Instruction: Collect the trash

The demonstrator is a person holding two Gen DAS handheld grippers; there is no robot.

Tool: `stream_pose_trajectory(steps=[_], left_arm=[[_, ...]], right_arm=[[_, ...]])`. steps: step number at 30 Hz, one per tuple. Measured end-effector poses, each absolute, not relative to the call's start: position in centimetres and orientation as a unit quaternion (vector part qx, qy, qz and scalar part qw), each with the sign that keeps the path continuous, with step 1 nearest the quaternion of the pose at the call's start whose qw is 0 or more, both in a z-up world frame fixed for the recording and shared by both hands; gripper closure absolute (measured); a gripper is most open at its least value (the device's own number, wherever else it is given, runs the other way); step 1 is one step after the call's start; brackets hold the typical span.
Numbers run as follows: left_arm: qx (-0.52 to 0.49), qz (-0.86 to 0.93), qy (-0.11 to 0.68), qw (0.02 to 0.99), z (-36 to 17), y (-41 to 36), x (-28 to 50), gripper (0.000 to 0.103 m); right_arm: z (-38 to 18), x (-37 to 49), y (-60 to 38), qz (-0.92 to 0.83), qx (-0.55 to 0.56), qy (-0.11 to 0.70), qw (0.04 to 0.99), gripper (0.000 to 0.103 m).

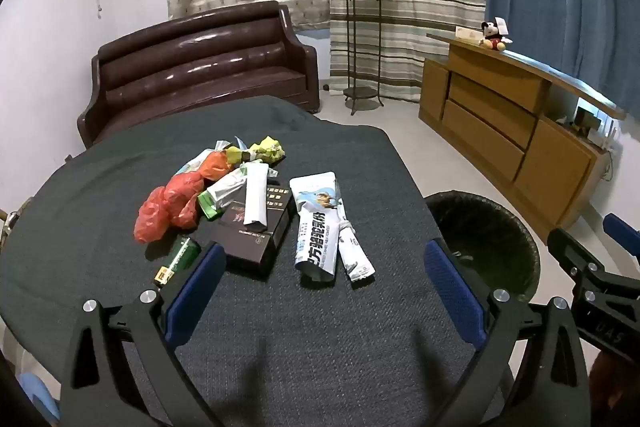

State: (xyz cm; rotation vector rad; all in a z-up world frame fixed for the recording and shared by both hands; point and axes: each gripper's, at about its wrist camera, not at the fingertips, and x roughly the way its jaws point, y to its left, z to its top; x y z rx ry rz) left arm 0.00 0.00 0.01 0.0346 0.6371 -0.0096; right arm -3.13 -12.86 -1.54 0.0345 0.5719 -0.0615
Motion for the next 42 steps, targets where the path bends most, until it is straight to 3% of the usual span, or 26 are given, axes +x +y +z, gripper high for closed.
stream_pose_trajectory(steps=[42], left_arm=[[0.026,-0.001,0.312,0.950,-0.24,-0.10,-0.08,0.006]], right_arm=[[-1.66,-3.09,-12.83,-0.032,0.014,0.284,0.958,0.004]])
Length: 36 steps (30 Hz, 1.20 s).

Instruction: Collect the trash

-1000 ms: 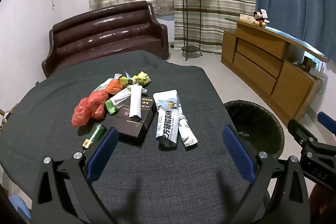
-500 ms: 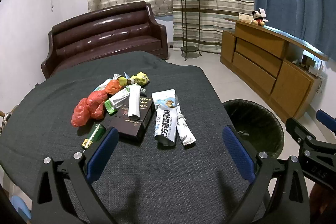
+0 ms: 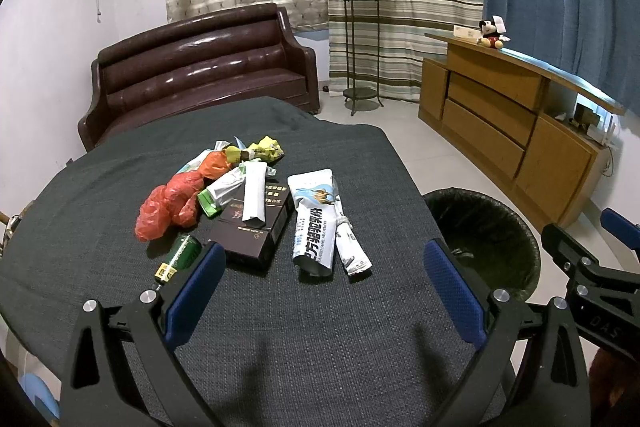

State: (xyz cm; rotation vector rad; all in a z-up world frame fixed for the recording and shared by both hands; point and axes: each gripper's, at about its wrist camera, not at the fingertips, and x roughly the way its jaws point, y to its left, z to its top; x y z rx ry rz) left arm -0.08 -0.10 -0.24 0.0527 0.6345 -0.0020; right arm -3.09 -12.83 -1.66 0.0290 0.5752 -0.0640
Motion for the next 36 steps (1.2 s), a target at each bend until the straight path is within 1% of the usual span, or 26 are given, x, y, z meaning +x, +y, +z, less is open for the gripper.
stream_pose_trajectory(steps=[36], left_arm=[[0.027,-0.002,0.315,0.949,-0.24,-0.53,-0.30,0.006]], right_arm=[[-2.33,-2.95,-12.81,-0.032,0.014,0.288,0.957,0.004]])
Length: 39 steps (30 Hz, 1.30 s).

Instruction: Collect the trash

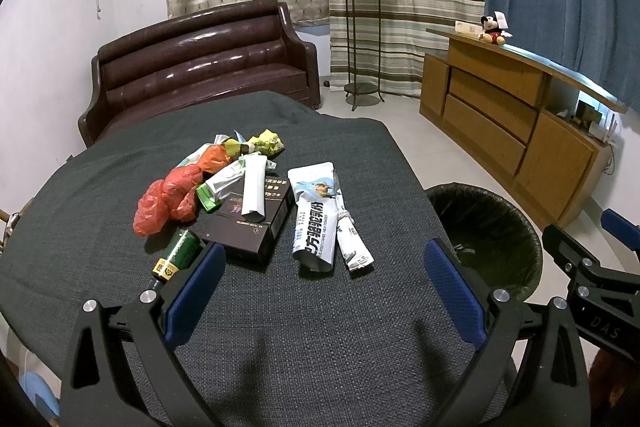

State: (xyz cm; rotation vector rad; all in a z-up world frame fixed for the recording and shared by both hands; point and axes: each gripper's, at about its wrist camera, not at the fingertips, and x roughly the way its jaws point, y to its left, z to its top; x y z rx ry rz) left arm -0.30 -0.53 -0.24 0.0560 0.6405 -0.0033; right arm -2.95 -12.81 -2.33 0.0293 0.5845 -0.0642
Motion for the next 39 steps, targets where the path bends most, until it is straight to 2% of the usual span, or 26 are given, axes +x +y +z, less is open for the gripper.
stream_pose_trajectory(steps=[26,27,30,33,35,36,37,39], left_arm=[[0.026,-0.001,0.328,0.944,-0.4,-0.3,-0.3,0.007],[0.027,0.000,0.330,0.943,-0.5,-0.1,-0.4,0.007],[0.028,0.003,0.335,0.942,-0.9,0.9,-0.7,0.007],[0.031,0.019,0.335,0.941,-1.8,2.8,-0.9,0.007],[0.031,0.031,0.337,0.941,-1.9,4.0,-1.0,0.014],[0.030,0.036,0.337,0.940,-2.0,4.6,-1.2,0.029],[0.028,0.036,0.343,0.938,-2.1,5.3,-1.2,0.033],[0.016,0.044,0.354,0.934,-2.4,6.7,-1.1,0.033]], right_arm=[[-3.3,-2.6,-12.1,-0.031,0.018,0.308,0.951,0.005],[-3.3,-2.6,-12.3,-0.028,0.018,0.308,0.951,0.006],[-3.2,-2.5,-12.1,-0.031,0.019,0.319,0.947,0.020],[-3.5,-2.2,-11.9,-0.024,0.022,0.333,0.942,0.023],[-3.6,-1.9,-11.7,-0.021,0.018,0.338,0.941,0.026],[-3.6,-1.9,-11.5,-0.018,0.016,0.339,0.940,0.026],[-3.6,-1.7,-11.3,-0.016,0.016,0.340,0.940,0.026],[-3.6,-1.5,-10.7,-0.012,0.016,0.340,0.940,0.026]])
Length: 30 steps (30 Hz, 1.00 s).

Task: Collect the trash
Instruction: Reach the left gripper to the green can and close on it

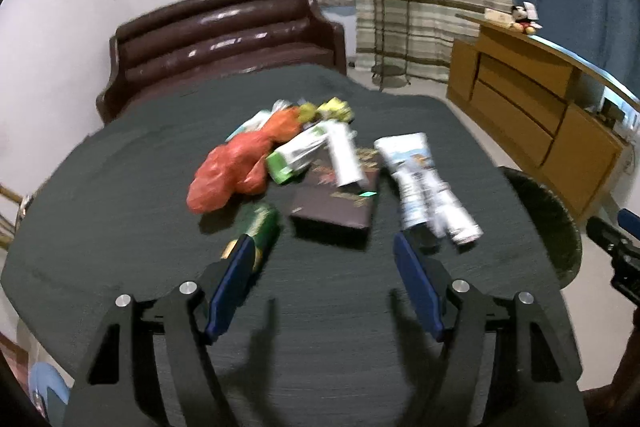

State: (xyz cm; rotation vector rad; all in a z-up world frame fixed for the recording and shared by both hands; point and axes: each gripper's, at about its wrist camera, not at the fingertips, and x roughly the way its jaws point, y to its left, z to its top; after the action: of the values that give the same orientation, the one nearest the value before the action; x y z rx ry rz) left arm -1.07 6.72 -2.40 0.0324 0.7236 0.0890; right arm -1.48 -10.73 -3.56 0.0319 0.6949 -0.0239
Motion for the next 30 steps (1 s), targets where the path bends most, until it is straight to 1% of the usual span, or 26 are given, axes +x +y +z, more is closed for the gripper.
stream_pose_trajectory(steps=[9,13,16,18,21,22,25,27,30], left_arm=[[-0.001,0.073,0.378,0.923,-3.1,11.1,-0.9,0.033],[-0.013,0.059,0.399,0.915,-3.3,11.8,-0.3,0.038],[-0.017,0.049,0.417,0.907,-3.6,11.8,0.2,0.044],[-0.021,0.044,0.427,0.903,-3.6,11.7,0.6,0.052],[-0.023,0.041,0.429,0.902,-3.5,11.7,0.7,0.060],[-0.021,0.041,0.428,0.902,-3.5,11.6,0.8,0.061],[-0.009,0.045,0.426,0.904,-3.4,11.2,0.9,0.069],[-0.006,0.046,0.423,0.905,-3.3,11.1,1.2,0.076],[-0.008,0.045,0.420,0.906,-3.2,11.2,1.2,0.078]], right_arm=[[-3.6,0.4,-7.8,0.011,0.006,0.342,0.940,0.026],[-3.8,0.9,-6.7,0.022,0.002,0.346,0.938,0.026],[-4.0,1.3,-6.3,0.028,0.004,0.349,0.937,0.026],[-4.0,1.4,-6.0,0.031,0.005,0.350,0.936,0.026],[-4.0,1.5,-5.8,0.032,0.005,0.349,0.937,0.026],[-4.0,1.5,-5.8,0.032,0.005,0.350,0.936,0.026],[-4.1,1.7,-5.6,0.031,0.004,0.351,0.936,0.026],[-4.0,1.8,-5.4,0.031,0.003,0.352,0.936,0.026],[-4.0,1.8,-5.4,0.033,0.003,0.350,0.936,0.026]])
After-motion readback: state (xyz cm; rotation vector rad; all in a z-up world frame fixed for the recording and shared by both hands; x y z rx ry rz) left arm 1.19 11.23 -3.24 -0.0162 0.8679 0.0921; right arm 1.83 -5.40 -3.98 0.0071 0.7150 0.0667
